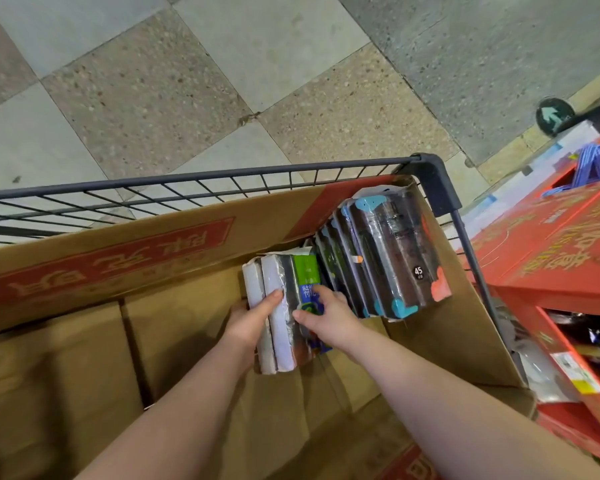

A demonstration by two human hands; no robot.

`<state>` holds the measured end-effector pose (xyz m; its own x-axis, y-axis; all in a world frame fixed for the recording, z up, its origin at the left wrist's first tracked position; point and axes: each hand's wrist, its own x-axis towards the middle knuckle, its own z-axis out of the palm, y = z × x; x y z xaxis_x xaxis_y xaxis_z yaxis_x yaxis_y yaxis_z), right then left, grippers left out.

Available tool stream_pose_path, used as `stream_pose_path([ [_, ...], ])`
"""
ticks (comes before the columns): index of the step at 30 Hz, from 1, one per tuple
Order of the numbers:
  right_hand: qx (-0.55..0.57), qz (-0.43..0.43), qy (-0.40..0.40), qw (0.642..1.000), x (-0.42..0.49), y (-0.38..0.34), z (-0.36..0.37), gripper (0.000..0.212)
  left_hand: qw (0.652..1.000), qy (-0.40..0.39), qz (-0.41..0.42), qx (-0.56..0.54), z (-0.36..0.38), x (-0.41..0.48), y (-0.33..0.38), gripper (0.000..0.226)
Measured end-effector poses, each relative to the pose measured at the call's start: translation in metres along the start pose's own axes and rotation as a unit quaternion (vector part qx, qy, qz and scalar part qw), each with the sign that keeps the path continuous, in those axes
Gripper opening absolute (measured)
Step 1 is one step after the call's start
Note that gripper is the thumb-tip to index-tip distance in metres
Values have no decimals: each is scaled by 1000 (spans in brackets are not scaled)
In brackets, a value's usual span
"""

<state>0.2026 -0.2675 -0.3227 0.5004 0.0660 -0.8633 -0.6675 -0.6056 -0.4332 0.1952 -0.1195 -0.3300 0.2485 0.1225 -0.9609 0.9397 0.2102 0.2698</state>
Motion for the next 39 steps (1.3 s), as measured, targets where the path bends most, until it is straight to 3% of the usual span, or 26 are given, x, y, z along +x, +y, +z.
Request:
stream_pose_path([
  [3,106,12,-10,994,-11,13,6,60,999,4,20,47,-5,-8,-6,54],
  [5,163,56,-42,984,-17,20,12,66,998,-8,17,58,-11,-13,-11,43],
  [8,205,81,-74,973,-23,28,19,67,996,-37,14,80,-23,-20,-16,37],
  [11,253,78,-97,959,-34,32,16,54,992,-72,24,102,-30,-32,-14,32],
  [13,297,72,-74,949,-46,32,8,39,990,-92,38,99,-30,-42,-10,28],
  [15,335,63,-53,939,-58,28,-1,37,988,-114,49,90,-28,-53,-3,29],
  [19,383,47,-22,922,-86,20,-21,41,981,-153,71,93,-17,-80,10,57],
  [24,387,6,27,922,-126,25,-52,38,972,-181,106,108,7,-117,14,61],
  [27,395,-16,32,918,-153,34,-73,42,963,-209,123,119,29,-142,10,48],
  [33,437,-69,96,892,-220,69,-119,28,943,-253,151,156,91,-195,-5,55],
  [35,464,-83,123,873,-247,92,-135,30,930,-278,174,164,118,-221,-15,52],
  [37,485,-80,167,855,-275,120,-148,40,918,-297,191,180,147,-246,-30,68],
  [39,483,-82,214,845,-303,151,-161,50,901,-323,208,203,174,-272,-50,56],
])
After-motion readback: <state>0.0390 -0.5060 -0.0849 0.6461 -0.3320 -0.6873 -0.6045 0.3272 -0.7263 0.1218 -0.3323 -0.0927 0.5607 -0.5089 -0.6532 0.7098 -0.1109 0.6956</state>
